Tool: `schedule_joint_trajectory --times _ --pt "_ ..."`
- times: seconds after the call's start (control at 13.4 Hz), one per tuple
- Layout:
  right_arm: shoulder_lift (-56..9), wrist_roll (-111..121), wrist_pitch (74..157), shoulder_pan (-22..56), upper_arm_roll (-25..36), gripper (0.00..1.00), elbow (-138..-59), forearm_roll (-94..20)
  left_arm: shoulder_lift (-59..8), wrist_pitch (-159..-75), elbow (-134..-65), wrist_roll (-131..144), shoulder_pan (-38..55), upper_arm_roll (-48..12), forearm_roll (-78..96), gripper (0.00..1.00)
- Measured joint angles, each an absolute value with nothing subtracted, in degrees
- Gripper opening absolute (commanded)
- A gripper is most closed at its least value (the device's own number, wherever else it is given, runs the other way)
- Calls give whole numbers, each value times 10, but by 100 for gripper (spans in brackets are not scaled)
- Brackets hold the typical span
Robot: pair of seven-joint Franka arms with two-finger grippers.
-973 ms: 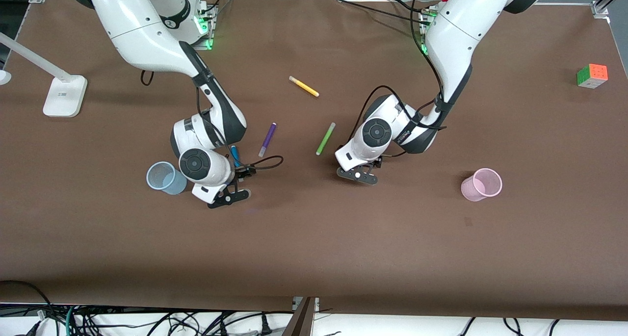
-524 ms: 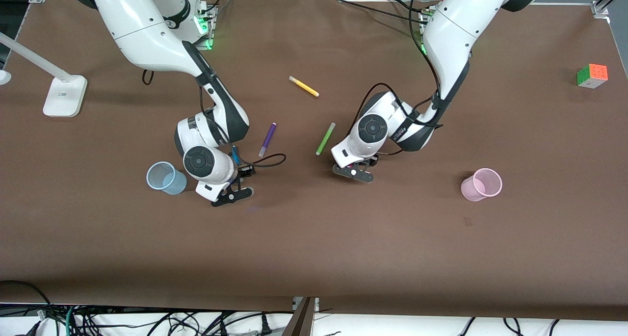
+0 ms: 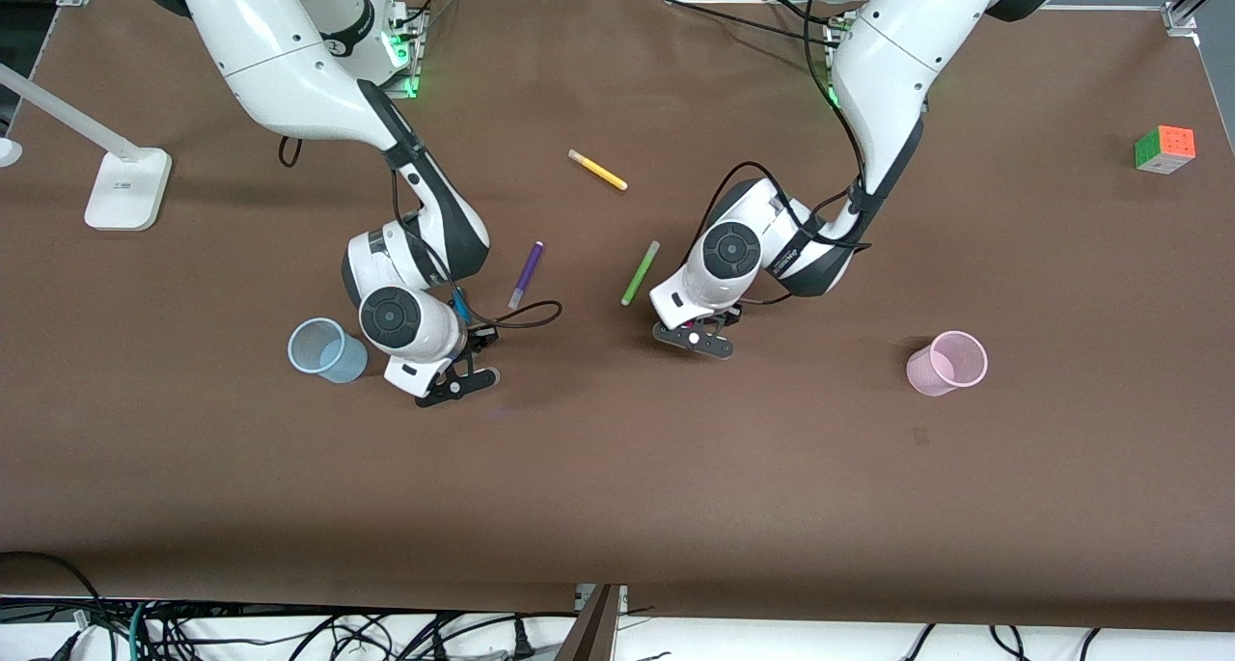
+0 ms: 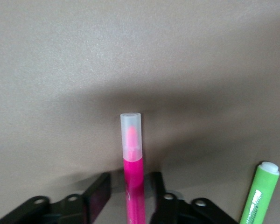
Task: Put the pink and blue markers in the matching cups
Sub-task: 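Lift the blue marker with the right gripper while the left gripper lifts pink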
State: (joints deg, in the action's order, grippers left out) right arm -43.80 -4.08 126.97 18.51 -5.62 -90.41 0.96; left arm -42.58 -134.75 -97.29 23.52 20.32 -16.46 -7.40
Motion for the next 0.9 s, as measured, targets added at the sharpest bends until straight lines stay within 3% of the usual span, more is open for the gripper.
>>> schedule_joint_trajectory --times 0.3,0.67,0.9 --pt "-413 22 1277 184 -52 11 -883 10 -422 -1347 -973 236 203 -164 -75 0" --pt "-343 120 1267 173 -48 12 -876 9 -412 -1345 -970 240 198 -158 -75 0" --pt "-322 212 1252 160 -47 12 -876 9 -366 -1278 -954 239 175 -157 -76 0"
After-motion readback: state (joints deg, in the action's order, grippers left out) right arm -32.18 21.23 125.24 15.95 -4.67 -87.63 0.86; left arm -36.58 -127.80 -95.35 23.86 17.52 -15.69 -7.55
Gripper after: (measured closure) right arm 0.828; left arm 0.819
